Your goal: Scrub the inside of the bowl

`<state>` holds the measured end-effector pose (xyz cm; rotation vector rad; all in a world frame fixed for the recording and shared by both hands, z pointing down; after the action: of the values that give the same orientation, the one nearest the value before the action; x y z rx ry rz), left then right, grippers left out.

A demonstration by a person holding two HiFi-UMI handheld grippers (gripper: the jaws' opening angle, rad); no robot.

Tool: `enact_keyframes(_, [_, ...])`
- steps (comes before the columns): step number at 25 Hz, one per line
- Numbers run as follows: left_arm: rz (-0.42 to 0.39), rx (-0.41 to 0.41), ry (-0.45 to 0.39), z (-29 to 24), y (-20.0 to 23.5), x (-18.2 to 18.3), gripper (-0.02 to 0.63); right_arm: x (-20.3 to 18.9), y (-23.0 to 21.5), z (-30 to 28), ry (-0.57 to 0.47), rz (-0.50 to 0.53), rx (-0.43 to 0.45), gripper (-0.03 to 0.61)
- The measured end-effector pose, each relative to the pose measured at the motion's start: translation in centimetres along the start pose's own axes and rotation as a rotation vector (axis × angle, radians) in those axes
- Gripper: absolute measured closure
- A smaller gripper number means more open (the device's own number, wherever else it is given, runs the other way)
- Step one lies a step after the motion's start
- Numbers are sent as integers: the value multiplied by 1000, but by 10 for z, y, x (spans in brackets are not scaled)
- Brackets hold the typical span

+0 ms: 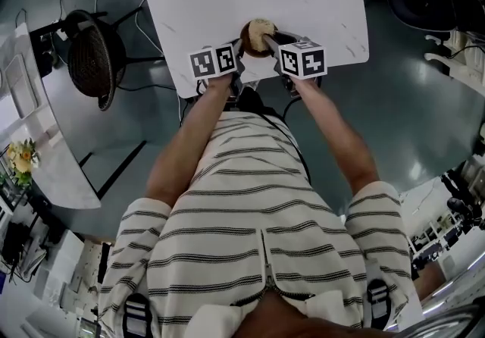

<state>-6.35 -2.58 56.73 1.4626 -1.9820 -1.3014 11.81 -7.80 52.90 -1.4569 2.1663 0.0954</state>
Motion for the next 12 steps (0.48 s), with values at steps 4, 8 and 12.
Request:
enact_keyframes(4, [-3,-1,3,1,0,1,607,2,5,-4,-2,6,13,502])
enact_keyframes(8, [-4,-2,4,-1,0,1,607,1,10,-7,7,54,39,503])
enact_keyframes(12, [-8,5,2,-1,1,1,607,-1,14,-6,30,125,71,503])
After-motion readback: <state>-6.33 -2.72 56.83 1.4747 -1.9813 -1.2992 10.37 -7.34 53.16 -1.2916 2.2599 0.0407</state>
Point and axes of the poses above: the fingertips, and each gripper's own axes: z backward along the fingers, y to its left, x out of its top, the point moved 10 cm from there along z, backward along the fingers, and after that the axes turned 14 degrees about -x, right-handed, at the moved point
